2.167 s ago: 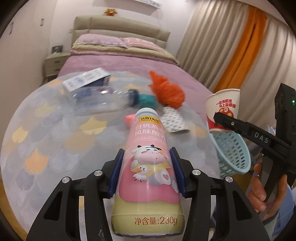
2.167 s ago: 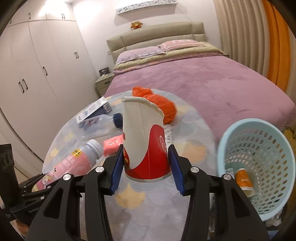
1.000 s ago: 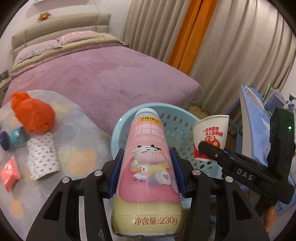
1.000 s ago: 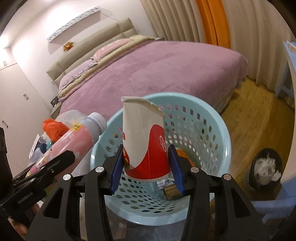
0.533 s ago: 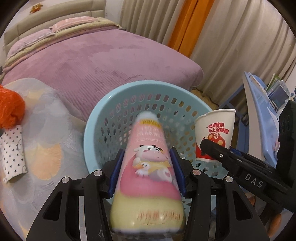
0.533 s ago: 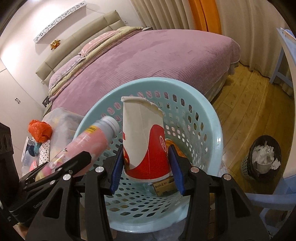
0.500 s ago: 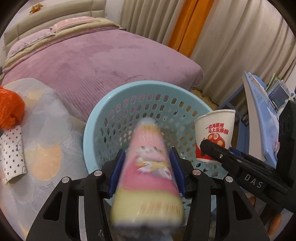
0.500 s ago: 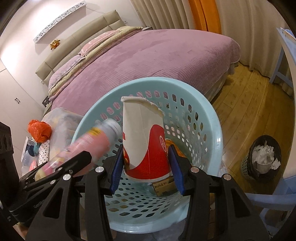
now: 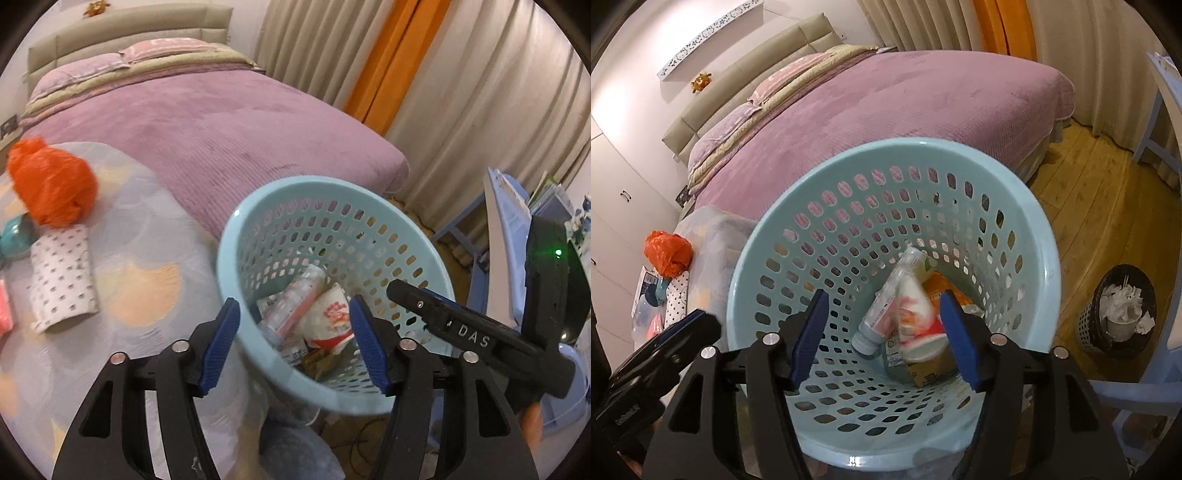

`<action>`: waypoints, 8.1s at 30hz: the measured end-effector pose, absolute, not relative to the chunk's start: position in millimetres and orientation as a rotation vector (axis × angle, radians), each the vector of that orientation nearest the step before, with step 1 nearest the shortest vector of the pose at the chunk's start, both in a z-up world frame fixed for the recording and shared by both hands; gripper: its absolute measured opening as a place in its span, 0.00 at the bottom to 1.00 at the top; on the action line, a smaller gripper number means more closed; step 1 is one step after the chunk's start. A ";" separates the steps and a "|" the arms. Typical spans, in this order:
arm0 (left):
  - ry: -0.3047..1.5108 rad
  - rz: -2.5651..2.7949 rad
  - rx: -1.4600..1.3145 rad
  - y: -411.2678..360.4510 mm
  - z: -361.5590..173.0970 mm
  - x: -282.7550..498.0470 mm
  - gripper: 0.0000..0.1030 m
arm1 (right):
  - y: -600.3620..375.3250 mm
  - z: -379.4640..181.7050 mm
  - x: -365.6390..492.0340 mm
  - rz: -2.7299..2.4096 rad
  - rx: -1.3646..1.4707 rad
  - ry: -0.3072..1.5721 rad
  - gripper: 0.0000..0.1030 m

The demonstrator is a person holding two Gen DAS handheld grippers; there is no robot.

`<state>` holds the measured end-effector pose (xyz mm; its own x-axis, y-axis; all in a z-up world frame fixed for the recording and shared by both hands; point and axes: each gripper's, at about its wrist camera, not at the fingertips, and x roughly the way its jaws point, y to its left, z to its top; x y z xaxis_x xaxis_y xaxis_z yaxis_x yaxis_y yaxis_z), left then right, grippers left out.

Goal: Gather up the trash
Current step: 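Carry the bottle and cup over the blue basket and open both tools, then grasp the clear plastic milk bottle with the left tool while the right tool grasps the orange bag, then carry the milk bottle and orange bag over the basket and release both, then grasp the pink packet with the left tool while the right tool grasps the teal packet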

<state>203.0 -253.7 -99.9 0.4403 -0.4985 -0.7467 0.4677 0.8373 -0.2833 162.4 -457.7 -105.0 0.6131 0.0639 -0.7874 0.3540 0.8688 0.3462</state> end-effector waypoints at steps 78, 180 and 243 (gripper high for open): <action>0.979 -0.249 -0.053 23.0 -99.6 291.9 0.57 | -204.9 -79.1 272.4 0.182 0.126 0.894 0.57; 0.759 -0.670 -0.077 -182.3 -37.6 181.6 0.63 | -401.9 -19.3 157.9 -0.146 0.337 0.764 0.54; 0.794 -0.141 -0.212 42.5 -103.9 237.9 0.42 | -133.7 -76.0 321.0 0.293 0.144 0.981 0.54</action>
